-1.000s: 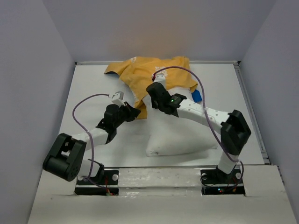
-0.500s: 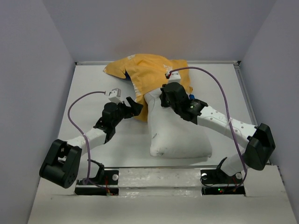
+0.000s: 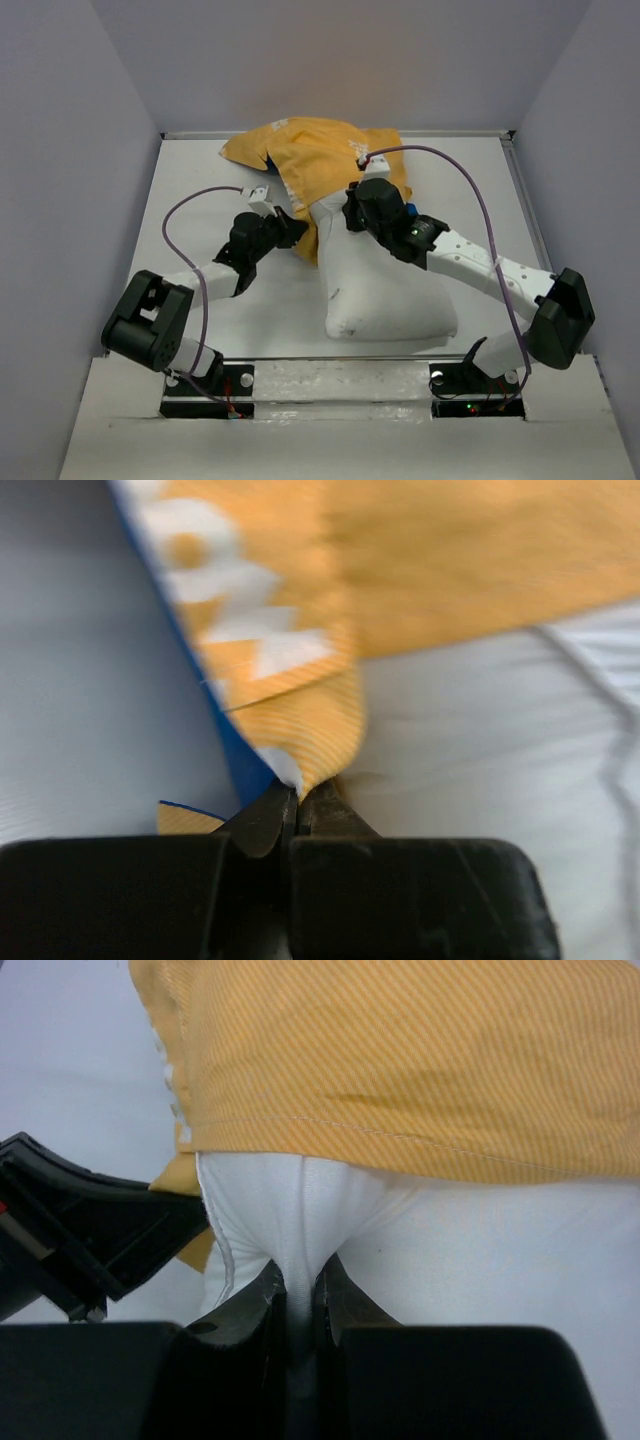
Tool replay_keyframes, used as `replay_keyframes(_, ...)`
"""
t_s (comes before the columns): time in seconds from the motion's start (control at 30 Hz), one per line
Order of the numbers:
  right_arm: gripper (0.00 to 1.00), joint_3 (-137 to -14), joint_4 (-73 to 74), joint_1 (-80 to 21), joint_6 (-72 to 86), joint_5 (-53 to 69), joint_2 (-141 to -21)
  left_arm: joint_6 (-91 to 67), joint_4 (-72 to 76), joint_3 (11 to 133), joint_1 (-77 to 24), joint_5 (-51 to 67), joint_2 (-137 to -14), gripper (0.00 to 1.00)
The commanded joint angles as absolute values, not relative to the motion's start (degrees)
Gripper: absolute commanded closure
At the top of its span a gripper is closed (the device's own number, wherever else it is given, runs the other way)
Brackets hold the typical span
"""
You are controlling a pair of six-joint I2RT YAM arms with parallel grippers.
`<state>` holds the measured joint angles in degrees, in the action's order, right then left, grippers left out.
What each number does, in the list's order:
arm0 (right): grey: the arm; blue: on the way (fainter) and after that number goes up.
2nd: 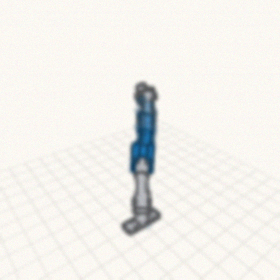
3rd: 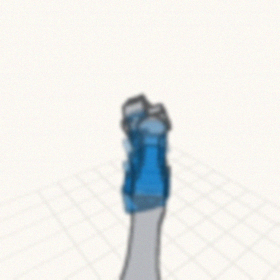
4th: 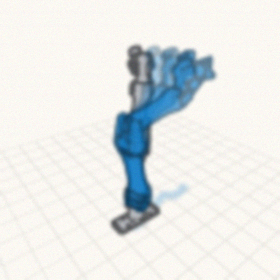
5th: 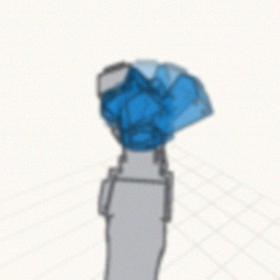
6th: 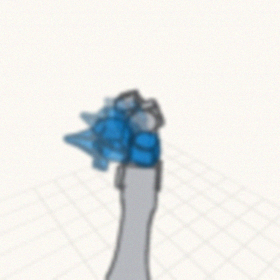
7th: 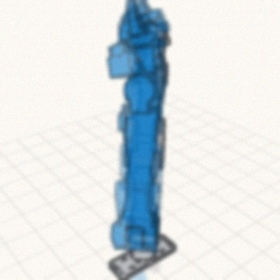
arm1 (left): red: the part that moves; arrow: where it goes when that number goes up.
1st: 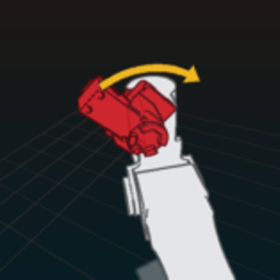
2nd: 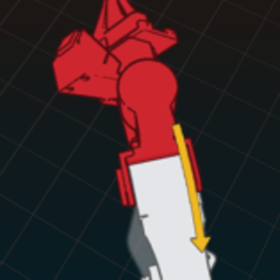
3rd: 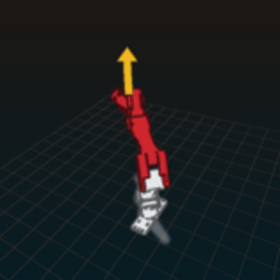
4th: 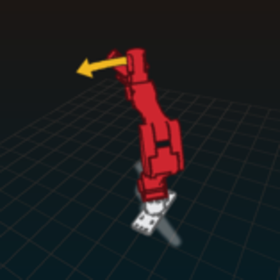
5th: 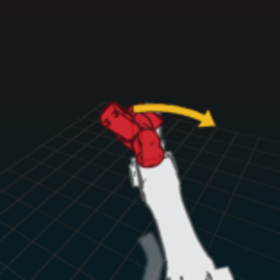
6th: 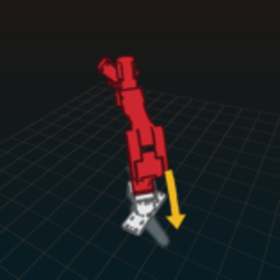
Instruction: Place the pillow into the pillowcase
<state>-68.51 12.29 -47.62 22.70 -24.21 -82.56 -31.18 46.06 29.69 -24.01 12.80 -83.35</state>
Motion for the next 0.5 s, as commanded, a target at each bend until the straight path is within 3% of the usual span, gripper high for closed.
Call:
replay_keyframes(0.0, 1.00, -70.6, -4.6, -46.0, 26.3, -26.5, -83.7, -33.8, 51.9, 28.8, -29.2, 18.9, -73.3, 1.00)
replay_keyframes(0.2, 1.00, -73.8, -12.3, -37.2, 38.4, -29.8, -84.6, -45.9, 56.3, 20.3, -39.0, 26.7, -60.3, 1.00)
replay_keyframes(0.33, 1.00, -73.1, -17.2, -37.2, 35.7, -39.0, -79.6, -48.2, 54.9, 18.5, -39.4, 27.2, -55.6, 1.00)
replay_keyframes(0.47, 1.00, -72.0, -21.4, -42.0, 28.1, -36.5, -79.3, -48.2, 54.6, 22.8, -39.4, 30.1, -58.6, 1.00)
